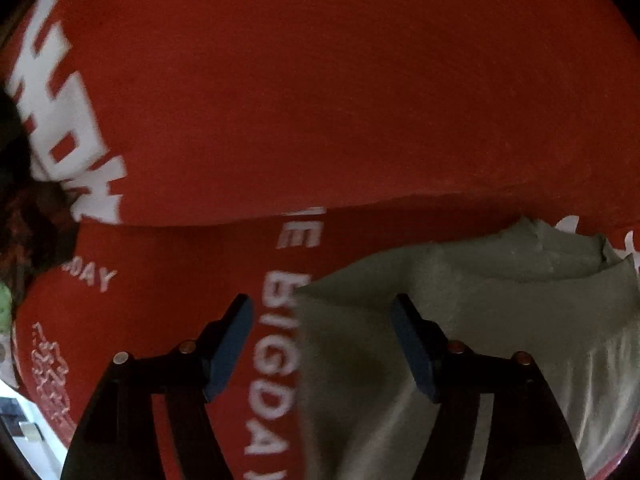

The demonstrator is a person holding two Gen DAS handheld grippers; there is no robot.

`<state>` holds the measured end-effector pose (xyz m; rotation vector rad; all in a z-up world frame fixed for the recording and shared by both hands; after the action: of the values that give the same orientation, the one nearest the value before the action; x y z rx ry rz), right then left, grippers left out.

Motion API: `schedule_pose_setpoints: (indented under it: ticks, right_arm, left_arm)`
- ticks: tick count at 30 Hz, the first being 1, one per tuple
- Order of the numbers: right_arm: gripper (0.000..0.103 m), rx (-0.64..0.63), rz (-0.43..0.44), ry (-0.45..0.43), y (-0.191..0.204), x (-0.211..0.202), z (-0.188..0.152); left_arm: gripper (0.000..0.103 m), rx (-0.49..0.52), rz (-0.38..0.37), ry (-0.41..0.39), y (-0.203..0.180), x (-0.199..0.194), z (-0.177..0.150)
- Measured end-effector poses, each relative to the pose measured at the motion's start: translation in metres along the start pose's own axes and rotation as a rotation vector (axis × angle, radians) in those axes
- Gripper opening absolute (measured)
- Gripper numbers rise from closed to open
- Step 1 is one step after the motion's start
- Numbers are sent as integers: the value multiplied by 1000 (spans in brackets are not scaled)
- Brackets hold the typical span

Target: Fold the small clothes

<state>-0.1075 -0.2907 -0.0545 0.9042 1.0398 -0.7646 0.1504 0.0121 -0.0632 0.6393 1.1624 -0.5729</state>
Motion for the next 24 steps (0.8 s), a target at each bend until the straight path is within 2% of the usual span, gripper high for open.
schedule_pose_setpoints:
  ticks: [2, 5, 7, 10, 11, 14, 16, 18, 19, 21, 23, 24]
  right_arm:
    - [8, 10, -17, -17, -6, -13, -3]
    - [8, 27, 81, 2, -12, -34, -19]
    - [8, 10, 139, 34, -10, -47, -44]
    - [8, -21, 180, 82, -9, -53, -84]
    - [8, -28, 177, 94, -6, -51, -96]
    - [7, -32, 130, 162, -26, -28, -130]
    - [7, -32, 142, 148, -44, -26, -143]
    - [6, -83, 58, 142, -54, -28, -153]
    - [6, -104, 46, 132, -61, -32, -157]
    - [6, -115, 12, 142, -72, -37, -164]
    - [7, -62, 19, 152, -85, -50, -169]
    - [12, -27, 35, 157, -91, -54, -172]
  left_arm:
    - [72, 2, -31, -7, 9, -17, -9]
    - [72, 19, -118, -2, 5, -35, -27]
    - [72, 31, -222, 8, -7, -45, -44]
    - [72, 48, -380, 46, -32, -50, -75]
    - [72, 58, -400, 60, -42, -49, -85]
    - [72, 72, -380, 139, -67, -41, -120]
    - [72, 58, -371, 169, -62, -36, -144]
    - [72, 69, -382, 150, -54, -44, -157]
    - [72, 70, -380, 169, -48, -48, -164]
    - [72, 61, -331, 200, -37, -51, -172]
    - [72, -18, -317, 234, -18, -52, -181]
    - [72, -62, -329, 233, -12, -53, -182]
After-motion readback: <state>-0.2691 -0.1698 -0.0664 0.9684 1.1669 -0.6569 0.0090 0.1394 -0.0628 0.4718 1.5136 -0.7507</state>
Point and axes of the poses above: each gripper's, at about its wrist camera, not at the fingertips, and x roughly the way its jaws point, y to its left, z to its top, the point moved 1 cm from there along x, roughly the way its jaws point, and after that the axes turned 13 degrees about x, right-handed, at the moved point
